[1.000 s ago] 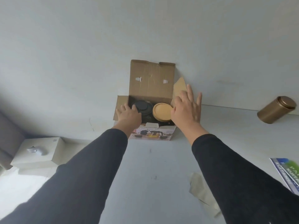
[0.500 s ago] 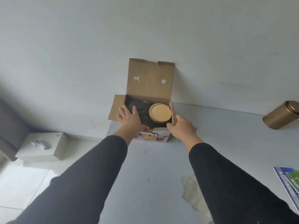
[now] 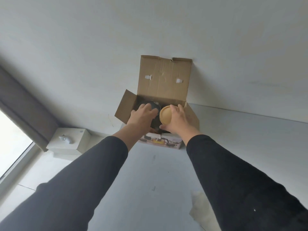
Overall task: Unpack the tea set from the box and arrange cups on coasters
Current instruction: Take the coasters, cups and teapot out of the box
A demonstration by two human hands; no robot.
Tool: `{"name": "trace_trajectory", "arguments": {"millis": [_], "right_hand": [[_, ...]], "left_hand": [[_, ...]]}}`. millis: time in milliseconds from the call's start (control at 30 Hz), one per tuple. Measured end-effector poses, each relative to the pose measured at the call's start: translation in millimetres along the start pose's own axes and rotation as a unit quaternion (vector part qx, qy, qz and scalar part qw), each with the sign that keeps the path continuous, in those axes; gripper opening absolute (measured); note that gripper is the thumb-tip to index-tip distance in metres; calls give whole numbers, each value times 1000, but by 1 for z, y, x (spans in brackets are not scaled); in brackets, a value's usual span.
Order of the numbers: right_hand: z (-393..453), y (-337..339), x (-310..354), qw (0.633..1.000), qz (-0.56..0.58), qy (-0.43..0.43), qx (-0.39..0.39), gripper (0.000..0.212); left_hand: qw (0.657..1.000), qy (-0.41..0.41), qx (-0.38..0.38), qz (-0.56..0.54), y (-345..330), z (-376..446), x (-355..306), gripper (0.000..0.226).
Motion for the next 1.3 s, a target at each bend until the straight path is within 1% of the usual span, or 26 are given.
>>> {"name": "trace_trajectory", "arguments": {"millis": [100,233,367,467,667,800,900,1000,1100,1200,1300], "right_hand": [[5,-1,-6,1000,-8,12,8,103],[10,0,-6,1000,4,27,6,105],[11,4,-7,999,5,35,5,106],[11,5,-8,999,-2,44,10,107],[12,6,-6,998,10,51,18,107],[11,9,-5,998,0,56,25,106],[11,9,-5,998,3,56,27,105],[11,8,-6,998,16,58,31,105],[12,8,-5,998,8,60,32,105],[10,10,-3,998,-4,58,32,106],[5,19,-2,999,5,47,24,109]], "left_hand": [[993,-44,26,111,-6,3,-15,29],[972,-49,67,221,-10,8,-23,21],[951,-81,82,288,-8,15,-32,21],[940,-96,96,312,-11,22,-30,22],[930,-152,81,324,-16,26,-33,25],[924,-163,129,320,-16,22,-30,33],[931,-144,125,311,-17,19,-28,29],[939,-120,103,304,-21,17,-27,22],[952,-108,77,275,-23,14,-23,24],[968,-80,75,224,-26,14,-11,28],[988,-54,63,132,-15,15,0,26]]}}
Point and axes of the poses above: each hand's wrist, its own z-axis towards the middle knuckle, its own y-axis out of the back of the hand, x = y × z, the point moved 8 cm from there along z, towards the middle knuckle, and after that the axes turned 14 degrees about y, right-handed, at the moved point
